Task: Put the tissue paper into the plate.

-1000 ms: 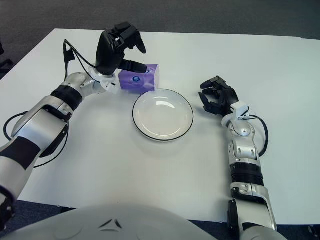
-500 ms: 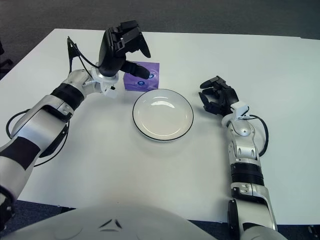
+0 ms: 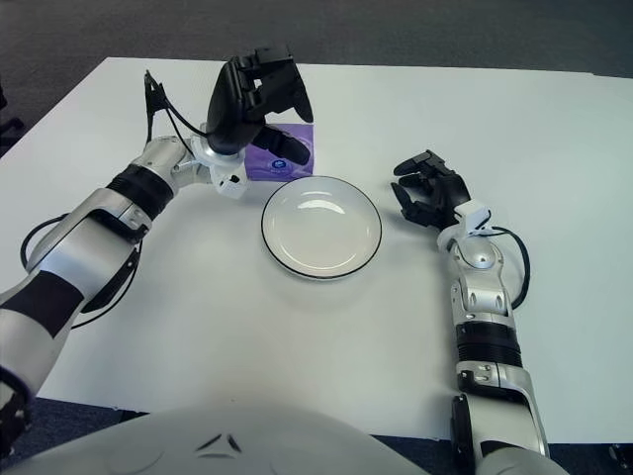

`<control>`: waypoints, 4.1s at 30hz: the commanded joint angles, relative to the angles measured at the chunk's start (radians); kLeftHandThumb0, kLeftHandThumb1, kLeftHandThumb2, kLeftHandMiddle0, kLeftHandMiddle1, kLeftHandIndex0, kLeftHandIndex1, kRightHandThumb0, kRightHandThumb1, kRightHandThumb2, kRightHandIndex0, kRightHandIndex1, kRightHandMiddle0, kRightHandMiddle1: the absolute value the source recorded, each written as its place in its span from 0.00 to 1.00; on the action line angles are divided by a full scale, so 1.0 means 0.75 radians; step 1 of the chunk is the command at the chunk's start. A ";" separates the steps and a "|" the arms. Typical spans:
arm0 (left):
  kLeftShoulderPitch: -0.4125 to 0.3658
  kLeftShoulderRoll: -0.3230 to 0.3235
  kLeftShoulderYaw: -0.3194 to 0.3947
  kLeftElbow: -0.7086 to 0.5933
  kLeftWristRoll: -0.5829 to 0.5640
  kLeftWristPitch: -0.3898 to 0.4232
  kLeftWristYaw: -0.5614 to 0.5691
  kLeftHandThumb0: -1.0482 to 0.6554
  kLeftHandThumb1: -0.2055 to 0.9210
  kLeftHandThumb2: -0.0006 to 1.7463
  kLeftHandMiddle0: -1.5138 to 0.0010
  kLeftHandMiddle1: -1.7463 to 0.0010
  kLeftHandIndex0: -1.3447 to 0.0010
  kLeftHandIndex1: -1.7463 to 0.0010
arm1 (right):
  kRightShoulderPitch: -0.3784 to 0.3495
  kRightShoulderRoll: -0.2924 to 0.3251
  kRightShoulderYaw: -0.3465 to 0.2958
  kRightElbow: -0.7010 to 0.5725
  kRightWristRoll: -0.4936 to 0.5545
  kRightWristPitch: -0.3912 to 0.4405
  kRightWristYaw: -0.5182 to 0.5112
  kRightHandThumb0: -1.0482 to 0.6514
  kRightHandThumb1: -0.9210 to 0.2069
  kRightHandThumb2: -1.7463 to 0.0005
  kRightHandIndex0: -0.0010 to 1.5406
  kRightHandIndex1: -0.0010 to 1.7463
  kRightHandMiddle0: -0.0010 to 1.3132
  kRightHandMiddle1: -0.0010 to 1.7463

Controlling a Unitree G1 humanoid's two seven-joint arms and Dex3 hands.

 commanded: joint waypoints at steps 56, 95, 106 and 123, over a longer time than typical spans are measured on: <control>0.101 -0.038 0.185 -0.046 -0.651 0.644 -1.694 0.00 1.00 0.40 0.84 1.00 0.87 1.00 | 0.140 -0.004 0.049 0.099 -0.042 0.130 0.027 0.61 0.20 0.64 0.38 0.85 0.31 0.78; 0.042 -0.104 -0.054 0.336 -0.335 0.654 -1.432 0.00 1.00 0.47 0.88 1.00 0.89 1.00 | 0.151 -0.019 0.055 0.086 -0.040 0.132 0.028 0.61 0.17 0.68 0.38 0.84 0.33 0.76; 0.021 -0.099 -0.130 0.377 -0.255 0.662 -1.354 0.00 1.00 0.50 0.85 0.99 0.85 0.99 | 0.149 -0.020 0.054 0.087 -0.035 0.131 0.029 0.61 0.17 0.69 0.38 0.84 0.34 0.75; 0.093 -0.133 -0.154 0.512 -0.229 0.706 -0.982 0.49 1.00 0.18 0.75 0.20 0.62 0.44 | 0.144 -0.015 0.049 0.097 -0.028 0.130 0.028 0.61 0.17 0.69 0.38 0.84 0.34 0.75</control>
